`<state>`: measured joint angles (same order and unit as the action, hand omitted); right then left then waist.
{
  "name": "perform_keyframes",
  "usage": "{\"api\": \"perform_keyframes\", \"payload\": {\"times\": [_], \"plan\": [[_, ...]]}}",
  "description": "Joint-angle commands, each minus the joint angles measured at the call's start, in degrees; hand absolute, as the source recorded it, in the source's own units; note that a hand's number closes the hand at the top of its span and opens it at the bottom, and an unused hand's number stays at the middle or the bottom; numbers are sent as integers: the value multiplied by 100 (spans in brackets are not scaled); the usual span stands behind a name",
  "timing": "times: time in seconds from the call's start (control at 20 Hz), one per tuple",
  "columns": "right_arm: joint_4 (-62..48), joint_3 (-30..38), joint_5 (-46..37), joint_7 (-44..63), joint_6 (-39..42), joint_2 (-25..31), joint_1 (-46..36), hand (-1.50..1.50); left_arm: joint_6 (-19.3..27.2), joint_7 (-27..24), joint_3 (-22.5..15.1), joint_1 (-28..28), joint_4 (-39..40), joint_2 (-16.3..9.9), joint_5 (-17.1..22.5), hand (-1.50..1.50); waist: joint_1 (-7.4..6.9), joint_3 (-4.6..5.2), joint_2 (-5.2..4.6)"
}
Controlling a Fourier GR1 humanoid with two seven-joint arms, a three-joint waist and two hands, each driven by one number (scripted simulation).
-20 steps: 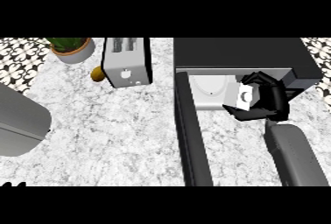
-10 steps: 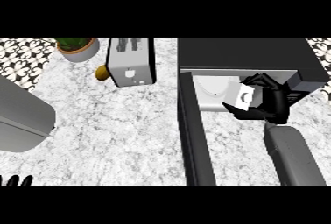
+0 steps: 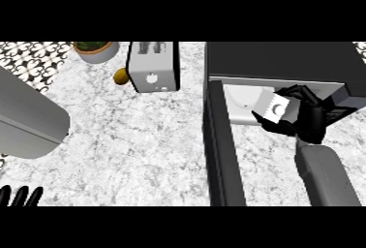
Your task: Pick up the milk, place it into the microwave and close the microwave
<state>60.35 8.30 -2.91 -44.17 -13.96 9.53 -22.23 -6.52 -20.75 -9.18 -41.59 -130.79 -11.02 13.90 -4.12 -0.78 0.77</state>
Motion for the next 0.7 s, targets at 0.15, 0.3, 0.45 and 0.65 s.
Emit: {"api": "perform_keyframes", "payload": {"times": [0.15,0.3,0.45,0.65], "plan": [[-869,308,-307,858,-1009,89,-1049,150,38,83,-2,183,44,-59,-196,-150,-553,76,-369],[-751,184,-790,428,-1435,324,-756,-150,12,104,-2,253,94,-110,-261,-150,-626,106,-411],[-776,189,-937,230,-1712,213,-641,-150,41,180,21,291,86,-151,-331,-150,-742,93,-438],[-739,237,-973,65,-1763,196,-476,-150,17,161,-11,439,163,-157,-389,-150,-845,94,-476]]}}
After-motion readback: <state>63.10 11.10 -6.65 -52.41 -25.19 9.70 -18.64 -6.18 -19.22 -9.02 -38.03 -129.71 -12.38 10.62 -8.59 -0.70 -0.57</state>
